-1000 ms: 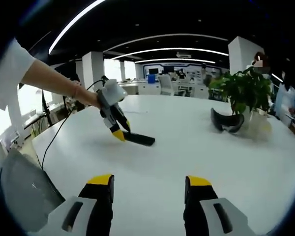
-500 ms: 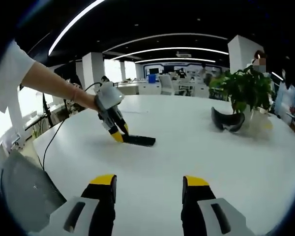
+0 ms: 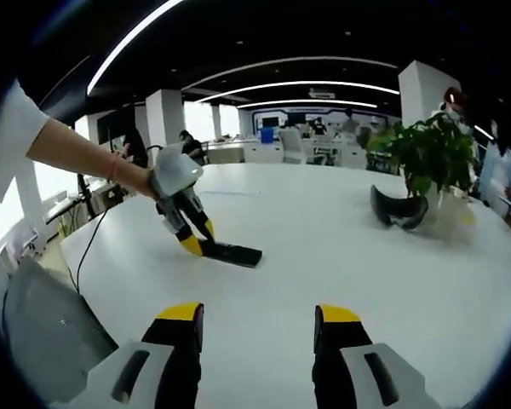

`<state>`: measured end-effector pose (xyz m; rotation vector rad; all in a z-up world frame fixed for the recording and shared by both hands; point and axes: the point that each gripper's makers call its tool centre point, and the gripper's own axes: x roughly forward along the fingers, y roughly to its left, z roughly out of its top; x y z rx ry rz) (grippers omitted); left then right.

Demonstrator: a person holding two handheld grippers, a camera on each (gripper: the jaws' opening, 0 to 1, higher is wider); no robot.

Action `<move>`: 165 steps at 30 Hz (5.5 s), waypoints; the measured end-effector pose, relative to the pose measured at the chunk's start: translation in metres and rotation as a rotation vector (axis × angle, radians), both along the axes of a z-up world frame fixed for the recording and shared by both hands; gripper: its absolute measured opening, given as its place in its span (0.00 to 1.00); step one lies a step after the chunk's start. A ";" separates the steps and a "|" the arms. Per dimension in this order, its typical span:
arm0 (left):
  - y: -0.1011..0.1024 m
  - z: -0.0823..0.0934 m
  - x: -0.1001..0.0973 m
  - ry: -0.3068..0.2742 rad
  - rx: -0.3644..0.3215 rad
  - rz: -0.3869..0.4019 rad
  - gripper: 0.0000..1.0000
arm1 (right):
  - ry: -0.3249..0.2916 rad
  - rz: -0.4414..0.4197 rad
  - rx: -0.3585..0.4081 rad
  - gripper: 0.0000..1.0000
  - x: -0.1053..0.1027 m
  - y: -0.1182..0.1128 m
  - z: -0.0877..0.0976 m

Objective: Press the specified remote control buttons in sequence, fully releasing each button before pressing the next.

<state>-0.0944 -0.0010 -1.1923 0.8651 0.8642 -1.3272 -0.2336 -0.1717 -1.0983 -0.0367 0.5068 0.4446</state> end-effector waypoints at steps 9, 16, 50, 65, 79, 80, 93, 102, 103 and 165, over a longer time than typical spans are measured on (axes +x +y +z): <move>0.001 -0.001 -0.027 0.032 -0.005 -0.015 0.23 | -0.006 0.019 0.005 0.49 0.000 0.003 0.001; 0.002 -0.001 -0.028 0.002 -0.019 0.016 0.24 | -0.012 0.027 0.009 0.49 0.000 0.005 0.002; 0.004 -0.001 -0.053 0.005 -0.019 -0.092 0.24 | 0.016 0.046 0.028 0.47 -0.003 0.010 -0.002; 0.006 -0.002 -0.077 0.031 -0.012 0.000 0.24 | 0.026 0.047 0.023 0.46 -0.004 0.009 -0.004; 0.006 -0.002 -0.100 0.026 0.016 -0.031 0.24 | 0.041 0.065 0.023 0.44 -0.006 0.012 -0.007; 0.006 -0.002 -0.101 0.025 0.017 -0.031 0.24 | 0.044 0.068 0.022 0.44 -0.006 0.012 -0.007; 0.007 -0.002 -0.123 0.029 0.010 -0.027 0.24 | 0.057 0.089 0.010 0.42 -0.008 0.015 -0.010; 0.007 -0.002 -0.136 0.029 0.010 -0.029 0.24 | 0.056 0.090 0.010 0.42 -0.009 0.015 -0.010; 0.007 -0.002 -0.137 0.029 0.010 -0.032 0.24 | 0.057 0.091 0.010 0.41 -0.009 0.015 -0.010; 0.002 -0.001 -0.155 -0.018 -0.427 0.035 0.24 | 0.305 0.883 -0.358 0.00 -0.017 0.081 -0.074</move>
